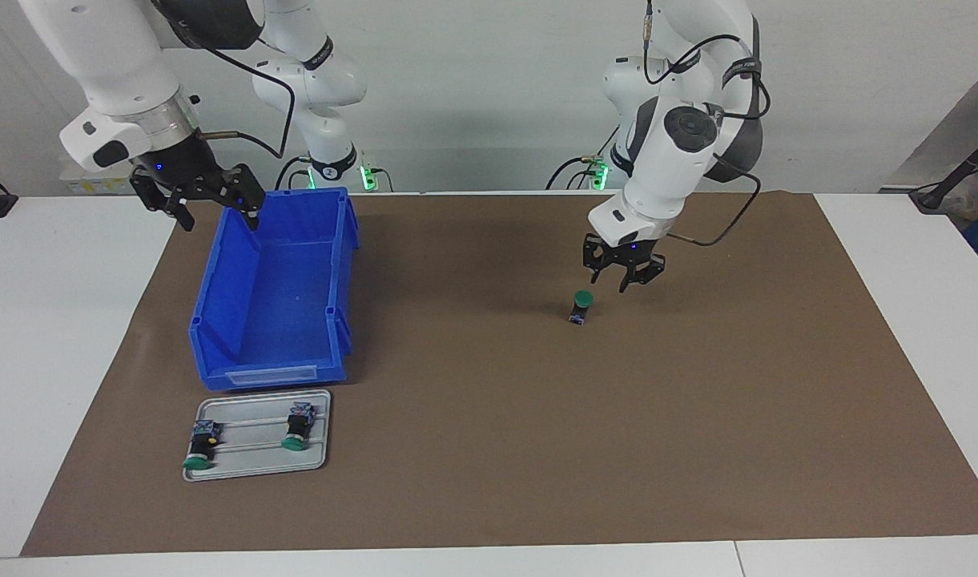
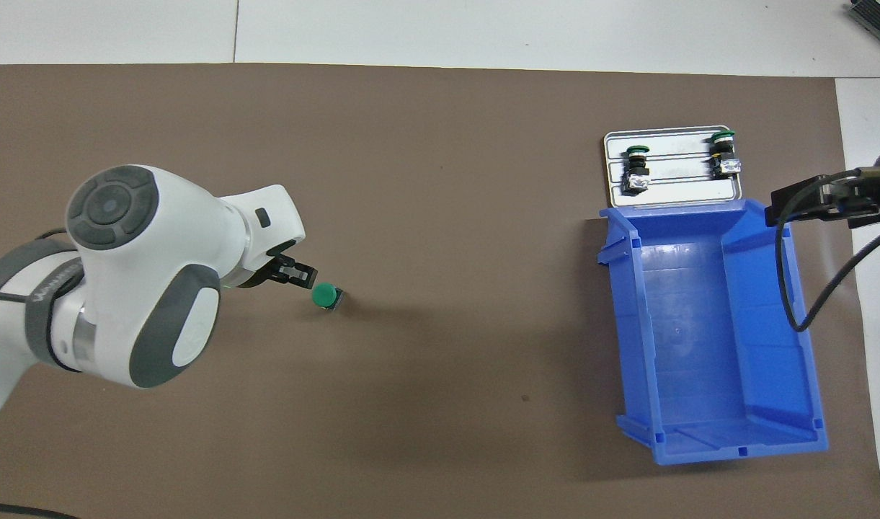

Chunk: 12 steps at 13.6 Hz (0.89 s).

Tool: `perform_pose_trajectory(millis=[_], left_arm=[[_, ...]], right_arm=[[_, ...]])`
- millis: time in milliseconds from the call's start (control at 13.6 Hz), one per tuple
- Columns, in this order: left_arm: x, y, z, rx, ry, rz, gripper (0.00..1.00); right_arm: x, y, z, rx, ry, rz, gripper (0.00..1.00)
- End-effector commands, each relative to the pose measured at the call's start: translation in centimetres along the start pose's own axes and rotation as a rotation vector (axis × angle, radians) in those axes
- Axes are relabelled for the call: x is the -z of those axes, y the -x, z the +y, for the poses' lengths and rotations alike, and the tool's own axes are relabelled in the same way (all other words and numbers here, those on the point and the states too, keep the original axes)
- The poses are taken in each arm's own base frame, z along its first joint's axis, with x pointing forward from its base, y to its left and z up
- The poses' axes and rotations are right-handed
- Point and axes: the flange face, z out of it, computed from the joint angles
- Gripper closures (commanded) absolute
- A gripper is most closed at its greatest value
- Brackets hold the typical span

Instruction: Place and press button with both arms

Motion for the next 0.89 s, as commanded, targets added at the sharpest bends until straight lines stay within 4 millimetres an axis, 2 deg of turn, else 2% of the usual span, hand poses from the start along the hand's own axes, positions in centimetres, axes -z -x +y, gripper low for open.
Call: perform_pose_trajectory(millis=[0, 148, 295, 443, 664, 811], left_arm=[[3.5, 1.9, -4.6, 0.083, -0.025, 0.006, 0.00], [5.5, 3.4, -7.4, 0.140, -0.028, -0.008, 0.00], [9.1, 4.1, -10.0, 0.188, -0.033, 0.008, 0.00], [13.4, 3.4, -10.6, 0.188, -0.032, 0.018, 0.00], [18.6, 2.3, -11.6, 0.188, -0.059, 0.030, 0.00], [20.5, 1.4, -12.1, 0.187, -0.058, -0.010, 0.00]], right_arm=[[0.1, 0.5, 0.2, 0.020, -0.009, 0.007, 0.01], [0.1, 0.5, 0.2, 0.020, -0.009, 0.007, 0.01], [0.1, 0.5, 0.2, 0.020, -0.009, 0.007, 0.01], [0.1, 0.5, 0.2, 0.020, -0.009, 0.007, 0.01], [0.1, 0.5, 0.2, 0.018, -0.009, 0.007, 0.01], [0.1, 0.5, 0.2, 0.020, -0.009, 0.007, 0.01]])
